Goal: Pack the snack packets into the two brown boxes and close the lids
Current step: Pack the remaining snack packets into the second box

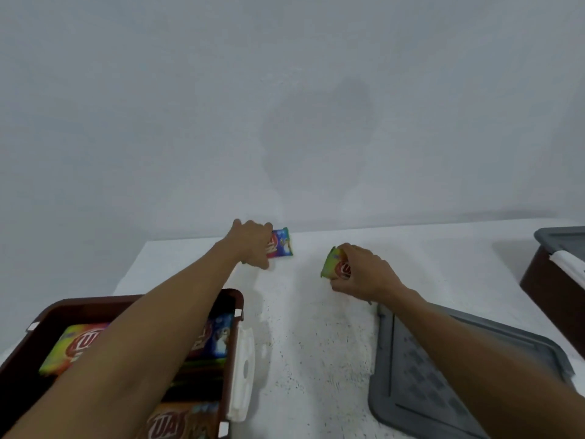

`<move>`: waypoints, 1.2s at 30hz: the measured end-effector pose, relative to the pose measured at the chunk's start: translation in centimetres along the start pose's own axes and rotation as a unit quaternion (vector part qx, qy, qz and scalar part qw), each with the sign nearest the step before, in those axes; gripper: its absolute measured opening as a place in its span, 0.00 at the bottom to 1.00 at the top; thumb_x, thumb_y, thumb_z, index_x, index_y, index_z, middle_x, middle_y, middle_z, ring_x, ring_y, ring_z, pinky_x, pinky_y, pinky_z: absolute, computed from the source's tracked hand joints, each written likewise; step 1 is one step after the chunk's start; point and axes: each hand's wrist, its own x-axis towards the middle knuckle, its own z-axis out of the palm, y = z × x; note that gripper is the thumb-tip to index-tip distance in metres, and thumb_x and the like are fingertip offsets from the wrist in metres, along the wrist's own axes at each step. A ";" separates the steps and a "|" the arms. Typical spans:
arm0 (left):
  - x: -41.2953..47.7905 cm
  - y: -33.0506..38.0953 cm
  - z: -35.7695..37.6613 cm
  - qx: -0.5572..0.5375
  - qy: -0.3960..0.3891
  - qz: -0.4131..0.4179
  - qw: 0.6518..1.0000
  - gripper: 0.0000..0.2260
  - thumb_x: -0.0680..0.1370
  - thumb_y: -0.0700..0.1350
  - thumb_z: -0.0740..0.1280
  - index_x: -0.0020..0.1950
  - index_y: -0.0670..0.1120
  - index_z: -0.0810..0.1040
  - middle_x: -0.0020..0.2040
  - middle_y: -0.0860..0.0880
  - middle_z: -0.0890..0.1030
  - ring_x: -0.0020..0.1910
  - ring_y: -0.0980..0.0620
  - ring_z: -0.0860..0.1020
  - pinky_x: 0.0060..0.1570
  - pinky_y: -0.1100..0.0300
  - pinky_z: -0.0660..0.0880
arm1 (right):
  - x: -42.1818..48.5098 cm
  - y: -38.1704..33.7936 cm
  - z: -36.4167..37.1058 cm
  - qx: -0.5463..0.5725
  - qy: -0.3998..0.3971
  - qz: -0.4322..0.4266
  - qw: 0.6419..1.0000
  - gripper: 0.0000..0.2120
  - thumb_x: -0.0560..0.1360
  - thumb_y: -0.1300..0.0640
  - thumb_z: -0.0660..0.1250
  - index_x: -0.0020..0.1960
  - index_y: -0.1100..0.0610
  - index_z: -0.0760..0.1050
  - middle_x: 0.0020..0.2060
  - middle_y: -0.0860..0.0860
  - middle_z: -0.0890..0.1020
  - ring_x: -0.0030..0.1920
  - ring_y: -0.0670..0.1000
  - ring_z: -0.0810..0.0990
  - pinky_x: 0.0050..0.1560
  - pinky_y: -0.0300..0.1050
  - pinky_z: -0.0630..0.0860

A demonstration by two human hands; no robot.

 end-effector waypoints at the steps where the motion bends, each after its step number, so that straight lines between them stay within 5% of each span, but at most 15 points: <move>1: -0.6 -0.4 -0.5 -0.023 0.022 0.008 0.999 0.33 0.68 0.55 0.73 0.67 0.46 0.63 0.57 0.47 0.77 0.53 0.46 0.76 0.53 0.52 0.71 | -0.2 -0.7 -0.5 0.030 0.015 0.012 0.999 0.29 0.66 0.41 0.71 0.63 0.50 0.68 0.52 0.49 0.78 0.48 0.51 0.77 0.48 0.49 0.77; 5: -3.8 -1.1 -2.2 -0.110 0.106 0.033 0.988 0.30 0.70 0.64 0.70 0.64 0.51 0.65 0.53 0.51 0.78 0.46 0.50 0.77 0.44 0.56 0.75 | -0.9 -3.6 -1.9 0.097 0.027 0.027 0.995 0.31 0.64 0.40 0.71 0.63 0.50 0.70 0.48 0.49 0.80 0.46 0.50 0.79 0.47 0.48 0.79; 12: -15.1 -4.9 -1.5 -0.144 0.175 0.062 0.972 0.34 0.70 0.72 0.64 0.71 0.58 0.63 0.57 0.54 0.79 0.49 0.53 0.77 0.49 0.55 0.75 | -4.5 -12.6 -3.6 0.107 -0.051 -0.024 0.993 0.32 0.70 0.37 0.70 0.68 0.52 0.69 0.55 0.49 0.77 0.49 0.48 0.76 0.46 0.41 0.72; 19: -26.7 -10.7 2.2 -0.212 0.114 0.084 0.967 0.33 0.69 0.65 0.72 0.70 0.53 0.68 0.61 0.53 0.75 0.56 0.54 0.75 0.56 0.55 0.74 | -10.2 -21.9 -2.9 0.074 -0.109 -0.100 0.986 0.30 0.70 0.38 0.71 0.67 0.51 0.69 0.54 0.45 0.77 0.47 0.44 0.76 0.42 0.34 0.72; 23: -30.4 -12.3 4.3 -0.208 0.067 0.094 0.971 0.34 0.68 0.63 0.74 0.70 0.53 0.70 0.59 0.56 0.74 0.55 0.56 0.74 0.55 0.59 0.73 | -11.7 -26.1 -0.7 0.002 -0.147 -0.183 0.972 0.28 0.74 0.38 0.67 0.68 0.51 0.70 0.56 0.46 0.78 0.52 0.46 0.76 0.50 0.40 0.74; 29: -32.7 -13.4 6.6 -0.152 -0.079 0.067 0.983 0.28 0.78 0.64 0.58 0.75 0.54 0.65 0.75 0.50 0.67 0.71 0.49 0.66 0.68 0.55 0.62 | -13.1 -27.5 2.8 -0.097 -0.173 -0.206 0.958 0.18 0.82 0.49 0.58 0.67 0.54 0.75 0.60 0.50 0.80 0.58 0.51 0.78 0.59 0.47 0.75; 36: -32.6 -14.6 6.9 -0.136 -0.063 0.088 0.985 0.24 0.78 0.60 0.63 0.71 0.53 0.71 0.71 0.51 0.70 0.68 0.50 0.69 0.66 0.55 0.68 | -13.7 -26.5 4.4 -0.168 -0.090 -0.189 0.963 0.16 0.81 0.48 0.55 0.65 0.48 0.74 0.61 0.48 0.80 0.58 0.49 0.77 0.57 0.46 0.76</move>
